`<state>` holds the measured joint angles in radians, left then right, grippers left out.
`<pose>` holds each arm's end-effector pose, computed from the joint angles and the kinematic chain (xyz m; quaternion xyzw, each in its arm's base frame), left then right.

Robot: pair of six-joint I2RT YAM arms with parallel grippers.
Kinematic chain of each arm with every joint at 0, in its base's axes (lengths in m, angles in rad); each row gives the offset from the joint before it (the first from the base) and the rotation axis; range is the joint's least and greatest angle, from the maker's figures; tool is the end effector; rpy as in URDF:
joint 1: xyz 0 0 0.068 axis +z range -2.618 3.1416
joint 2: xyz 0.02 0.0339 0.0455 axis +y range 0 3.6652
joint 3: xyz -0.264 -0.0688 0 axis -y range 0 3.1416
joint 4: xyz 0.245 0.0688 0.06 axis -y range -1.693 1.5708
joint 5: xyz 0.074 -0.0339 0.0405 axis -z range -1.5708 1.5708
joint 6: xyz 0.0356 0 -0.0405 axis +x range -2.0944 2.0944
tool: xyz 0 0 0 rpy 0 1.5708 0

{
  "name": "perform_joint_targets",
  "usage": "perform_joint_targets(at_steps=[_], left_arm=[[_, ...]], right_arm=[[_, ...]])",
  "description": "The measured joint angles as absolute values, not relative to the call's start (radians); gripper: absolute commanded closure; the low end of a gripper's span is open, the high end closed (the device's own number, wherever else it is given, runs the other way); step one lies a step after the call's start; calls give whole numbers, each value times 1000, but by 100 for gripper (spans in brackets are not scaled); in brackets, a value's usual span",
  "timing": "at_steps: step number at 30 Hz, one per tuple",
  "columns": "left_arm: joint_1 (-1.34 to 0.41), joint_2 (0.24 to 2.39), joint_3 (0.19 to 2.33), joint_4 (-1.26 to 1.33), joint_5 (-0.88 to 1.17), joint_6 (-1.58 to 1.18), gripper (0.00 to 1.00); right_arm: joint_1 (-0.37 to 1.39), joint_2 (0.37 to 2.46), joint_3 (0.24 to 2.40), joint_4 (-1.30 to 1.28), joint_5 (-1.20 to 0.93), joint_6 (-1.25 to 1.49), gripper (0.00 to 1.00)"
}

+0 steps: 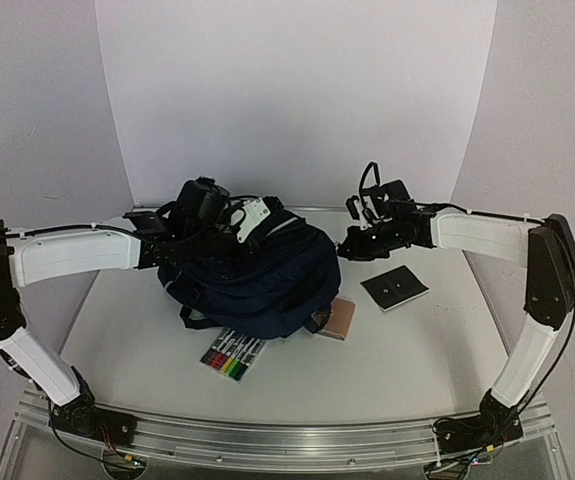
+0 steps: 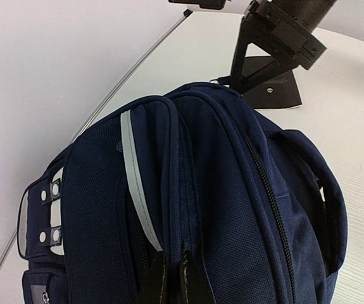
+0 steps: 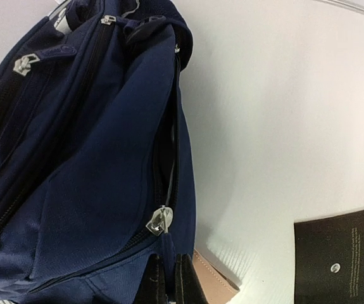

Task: Pack the student bag
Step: Zip the student bag at the center of the board.

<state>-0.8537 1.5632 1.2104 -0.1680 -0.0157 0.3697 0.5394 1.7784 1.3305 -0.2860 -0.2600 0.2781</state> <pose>0.2394 -0.2738 0.2946 0.4937 0.7107 -0.1135 0.4882 0.3400 0.2142 0.2472 -0.1703 0.8914 0.2688 0.3226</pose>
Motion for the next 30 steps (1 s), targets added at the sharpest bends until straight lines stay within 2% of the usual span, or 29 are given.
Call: perform_joint_targets(at_steps=[9, 16, 30], left_arm=[[-717, 1501, 1199, -208, 160, 328, 100], [-638, 1513, 1248, -251, 260, 308, 100], [-636, 1822, 1538, -241, 572, 278, 100]], right_arm=[[532, 1984, 1559, -277, -306, 204, 100], [532, 2014, 1580, -234, -343, 203, 100], [487, 1694, 1179, -211, -214, 259, 100]])
